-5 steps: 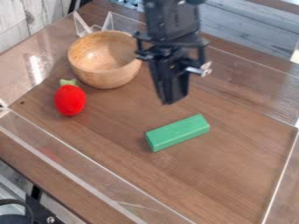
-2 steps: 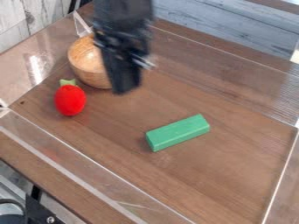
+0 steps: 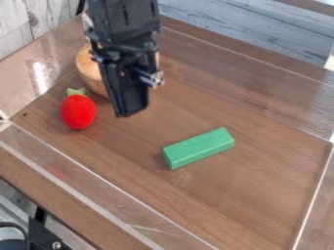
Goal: Move the red object to the right side of the table
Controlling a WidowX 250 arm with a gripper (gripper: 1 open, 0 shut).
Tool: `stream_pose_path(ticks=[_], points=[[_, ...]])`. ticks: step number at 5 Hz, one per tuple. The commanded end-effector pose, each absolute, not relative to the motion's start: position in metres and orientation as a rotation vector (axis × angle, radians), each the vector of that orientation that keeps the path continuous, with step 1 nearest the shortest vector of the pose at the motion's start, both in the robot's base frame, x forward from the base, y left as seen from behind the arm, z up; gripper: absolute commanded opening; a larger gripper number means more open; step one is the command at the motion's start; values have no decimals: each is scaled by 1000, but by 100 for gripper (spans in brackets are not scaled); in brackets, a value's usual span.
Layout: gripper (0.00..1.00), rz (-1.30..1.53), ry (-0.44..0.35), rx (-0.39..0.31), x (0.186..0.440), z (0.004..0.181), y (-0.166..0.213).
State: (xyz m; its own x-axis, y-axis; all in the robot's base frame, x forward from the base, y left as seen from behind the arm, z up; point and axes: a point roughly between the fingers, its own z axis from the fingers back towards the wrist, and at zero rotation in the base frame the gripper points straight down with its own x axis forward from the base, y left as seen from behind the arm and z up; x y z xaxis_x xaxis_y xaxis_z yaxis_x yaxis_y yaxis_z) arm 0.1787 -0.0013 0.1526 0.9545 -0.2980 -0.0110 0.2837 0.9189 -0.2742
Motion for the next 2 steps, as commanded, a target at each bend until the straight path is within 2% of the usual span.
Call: stream_pose_path(ticks=[1,2], points=[[0,-289,25,-263,182,153,11],[0,-280,20,-259,182,150,18]])
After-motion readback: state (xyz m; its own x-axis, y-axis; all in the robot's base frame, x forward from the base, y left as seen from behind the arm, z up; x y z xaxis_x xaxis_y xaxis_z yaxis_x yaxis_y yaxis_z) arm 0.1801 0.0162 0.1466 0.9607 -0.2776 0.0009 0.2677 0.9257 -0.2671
